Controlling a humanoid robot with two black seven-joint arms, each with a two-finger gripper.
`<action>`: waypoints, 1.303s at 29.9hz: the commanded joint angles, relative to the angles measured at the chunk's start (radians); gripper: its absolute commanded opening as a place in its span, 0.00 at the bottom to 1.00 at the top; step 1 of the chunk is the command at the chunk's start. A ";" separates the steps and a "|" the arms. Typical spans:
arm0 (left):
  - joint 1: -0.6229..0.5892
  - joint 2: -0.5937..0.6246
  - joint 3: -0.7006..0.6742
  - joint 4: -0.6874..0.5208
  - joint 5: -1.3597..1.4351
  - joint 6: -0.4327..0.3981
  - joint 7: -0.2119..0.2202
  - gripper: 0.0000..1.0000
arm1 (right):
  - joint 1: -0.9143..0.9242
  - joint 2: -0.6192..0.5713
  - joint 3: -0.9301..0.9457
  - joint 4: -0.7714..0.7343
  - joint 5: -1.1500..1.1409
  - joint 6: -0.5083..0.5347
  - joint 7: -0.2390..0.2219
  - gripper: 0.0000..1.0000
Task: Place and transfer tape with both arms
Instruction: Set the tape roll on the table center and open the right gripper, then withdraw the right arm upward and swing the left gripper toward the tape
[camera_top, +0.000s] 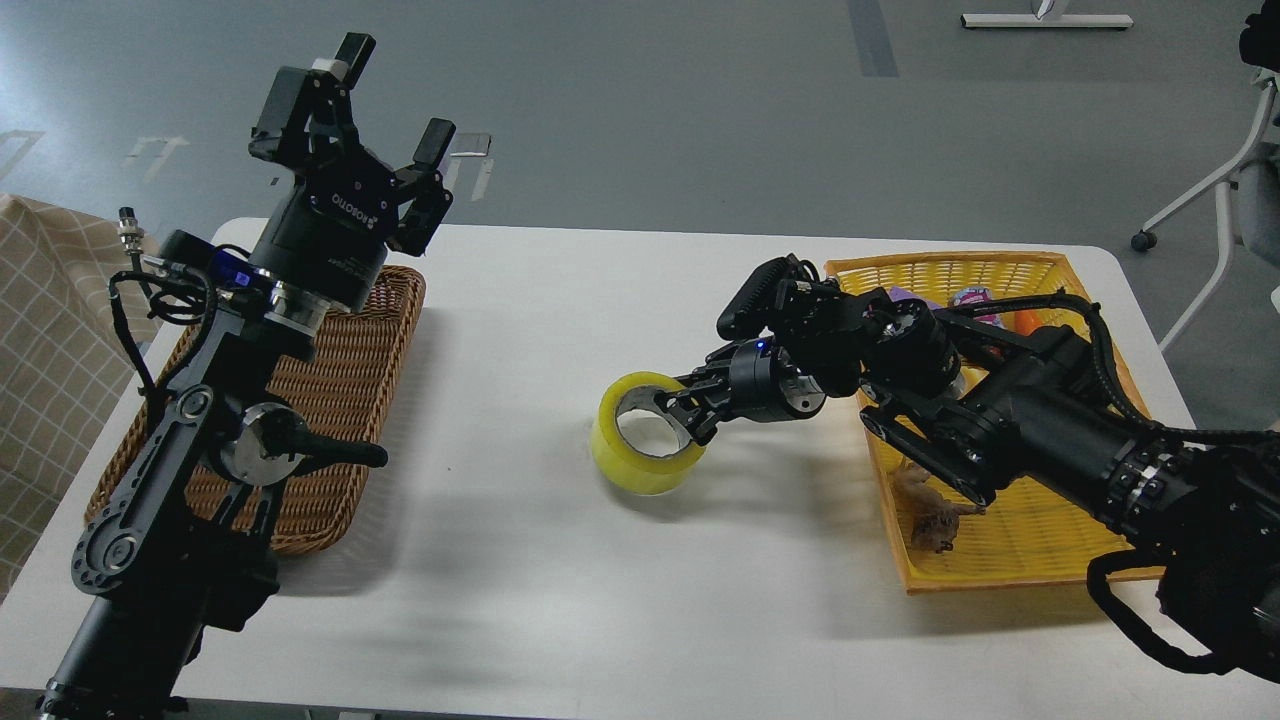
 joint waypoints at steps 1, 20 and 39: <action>0.000 0.005 -0.001 0.000 -0.001 0.000 0.000 0.99 | -0.006 0.002 -0.005 0.002 0.000 0.005 0.000 0.20; 0.000 0.006 -0.003 0.002 -0.023 0.003 0.000 0.99 | -0.027 -0.001 0.080 0.008 0.000 -0.170 0.000 0.97; -0.014 0.023 -0.018 -0.005 -0.049 0.034 0.001 0.99 | -0.217 -0.305 0.402 0.393 0.016 -0.568 0.000 0.99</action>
